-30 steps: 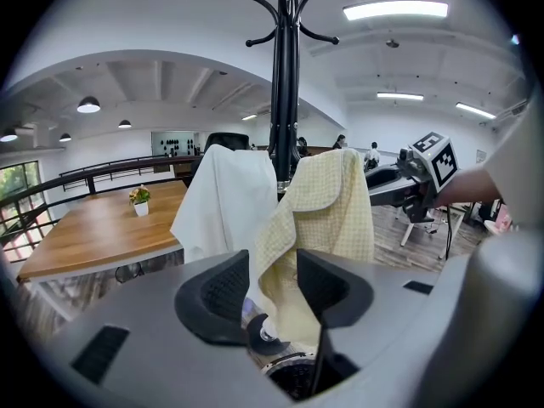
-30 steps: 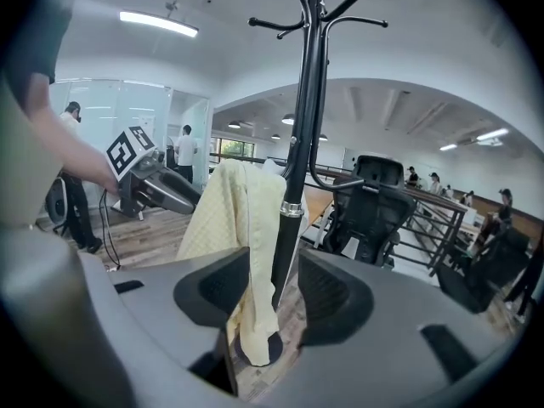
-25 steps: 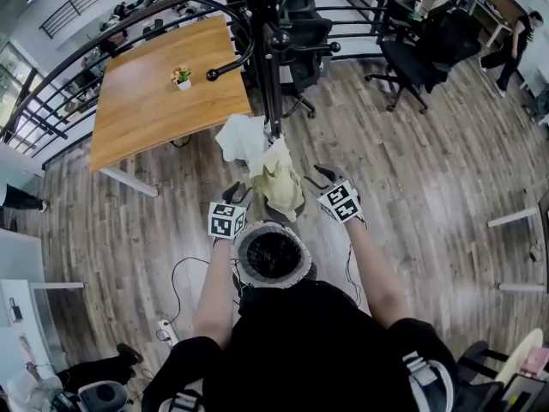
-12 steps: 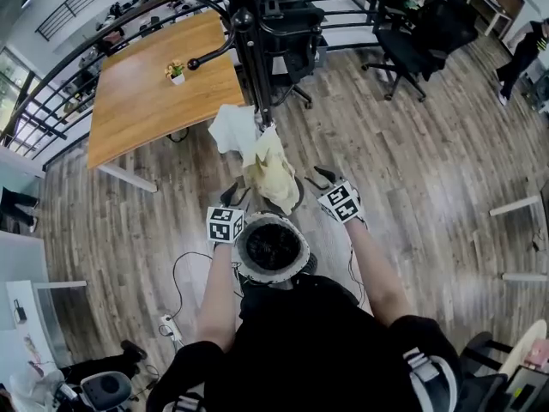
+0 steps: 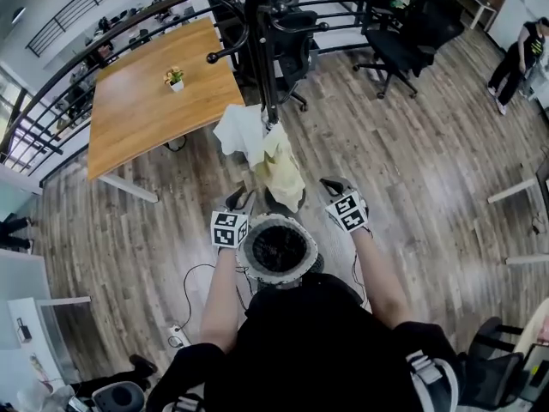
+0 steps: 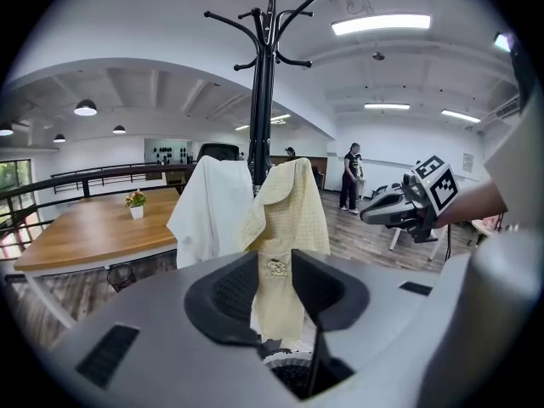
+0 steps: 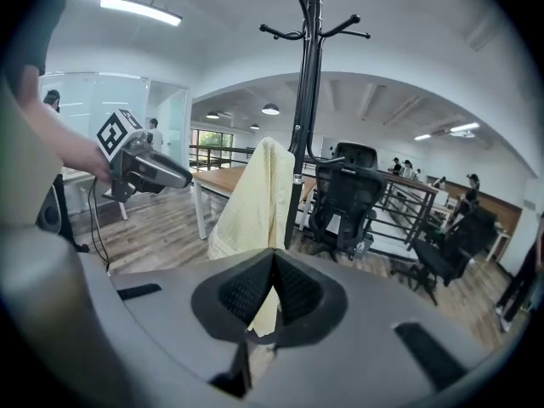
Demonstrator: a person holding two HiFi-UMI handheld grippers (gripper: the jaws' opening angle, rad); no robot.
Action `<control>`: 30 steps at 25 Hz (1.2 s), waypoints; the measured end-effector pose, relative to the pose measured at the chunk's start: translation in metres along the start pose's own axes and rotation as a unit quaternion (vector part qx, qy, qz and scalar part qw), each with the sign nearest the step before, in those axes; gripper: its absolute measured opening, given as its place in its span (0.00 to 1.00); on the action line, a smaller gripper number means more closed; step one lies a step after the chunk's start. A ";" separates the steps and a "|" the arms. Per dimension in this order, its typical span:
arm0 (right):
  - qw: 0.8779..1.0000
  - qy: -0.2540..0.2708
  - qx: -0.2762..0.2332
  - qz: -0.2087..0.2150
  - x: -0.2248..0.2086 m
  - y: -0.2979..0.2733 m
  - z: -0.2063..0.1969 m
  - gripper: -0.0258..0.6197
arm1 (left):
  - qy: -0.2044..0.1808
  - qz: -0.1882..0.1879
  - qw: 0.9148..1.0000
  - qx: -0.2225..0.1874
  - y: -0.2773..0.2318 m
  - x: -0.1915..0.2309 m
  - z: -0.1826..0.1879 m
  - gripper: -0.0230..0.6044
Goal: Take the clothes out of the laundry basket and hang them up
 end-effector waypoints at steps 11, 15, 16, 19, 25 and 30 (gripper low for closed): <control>0.998 -0.029 -0.025 -0.051 0.082 0.015 0.004 0.05 | -0.030 -0.061 0.997 -0.037 0.061 0.039 -0.008 0.09; 0.996 -0.038 -0.041 -0.064 0.111 0.019 0.008 0.05 | -0.044 -0.083 0.994 -0.052 0.073 0.046 -0.007 0.08; 0.996 -0.039 -0.046 -0.068 0.118 0.020 0.009 0.05 | -0.050 -0.089 0.993 -0.053 0.076 0.047 -0.007 0.08; 0.994 -0.041 -0.055 -0.080 0.132 0.024 0.006 0.05 | -0.062 -0.104 0.991 -0.057 0.084 0.050 -0.012 0.08; 0.992 -0.047 -0.067 -0.101 0.144 0.038 0.006 0.05 | -0.073 -0.121 0.988 -0.068 0.092 0.049 -0.007 0.08; 0.990 -0.047 -0.077 -0.111 0.150 0.043 0.009 0.05 | -0.086 -0.126 0.985 -0.081 0.094 0.051 0.002 0.08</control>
Point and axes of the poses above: the fingertips, and each gripper's own axes: y backward along the fingers, x to its left, z out of its top, the point moved 9 cm from there along y, backward along the fingers, and after that the axes turned 15 degrees about -y, right-handed, at the moved point
